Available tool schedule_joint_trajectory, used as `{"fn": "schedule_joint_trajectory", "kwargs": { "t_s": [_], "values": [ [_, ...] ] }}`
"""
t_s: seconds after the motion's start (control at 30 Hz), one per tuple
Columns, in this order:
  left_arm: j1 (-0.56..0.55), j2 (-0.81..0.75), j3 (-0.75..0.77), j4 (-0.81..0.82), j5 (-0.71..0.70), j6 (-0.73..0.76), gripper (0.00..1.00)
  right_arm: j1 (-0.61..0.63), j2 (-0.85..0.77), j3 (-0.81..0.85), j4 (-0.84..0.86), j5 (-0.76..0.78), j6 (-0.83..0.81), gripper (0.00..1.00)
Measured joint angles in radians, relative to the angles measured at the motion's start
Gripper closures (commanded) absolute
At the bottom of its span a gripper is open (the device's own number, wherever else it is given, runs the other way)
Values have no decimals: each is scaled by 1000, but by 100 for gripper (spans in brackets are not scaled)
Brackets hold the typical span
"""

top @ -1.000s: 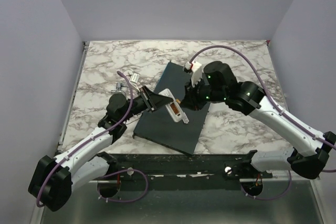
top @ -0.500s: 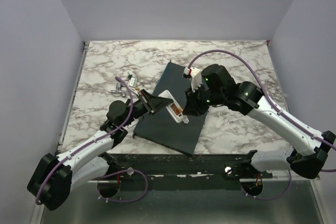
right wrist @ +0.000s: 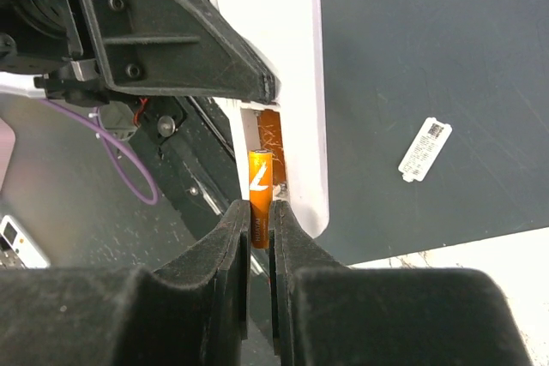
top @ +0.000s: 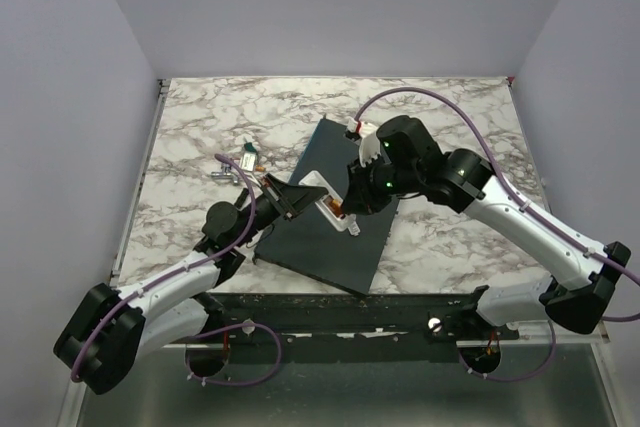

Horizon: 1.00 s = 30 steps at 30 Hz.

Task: Load the batteries into the remote control
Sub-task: Load the battery into the remote control.

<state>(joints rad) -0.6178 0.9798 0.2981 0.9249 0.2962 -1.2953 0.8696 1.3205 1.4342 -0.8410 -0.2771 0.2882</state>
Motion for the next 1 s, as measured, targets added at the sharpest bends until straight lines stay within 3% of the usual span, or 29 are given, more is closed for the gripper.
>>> {"fn": "schedule_joint_trajectory", "kwargs": {
  "t_s": [0.27, 1.0],
  "values": [
    [-8, 32, -7, 64, -4, -16, 100, 0, 31, 34, -6, 12, 15, 99],
    [-11, -11, -8, -18, -53, 2, 100, 7, 106, 77, -32, 34, 25, 99]
  ]
}}
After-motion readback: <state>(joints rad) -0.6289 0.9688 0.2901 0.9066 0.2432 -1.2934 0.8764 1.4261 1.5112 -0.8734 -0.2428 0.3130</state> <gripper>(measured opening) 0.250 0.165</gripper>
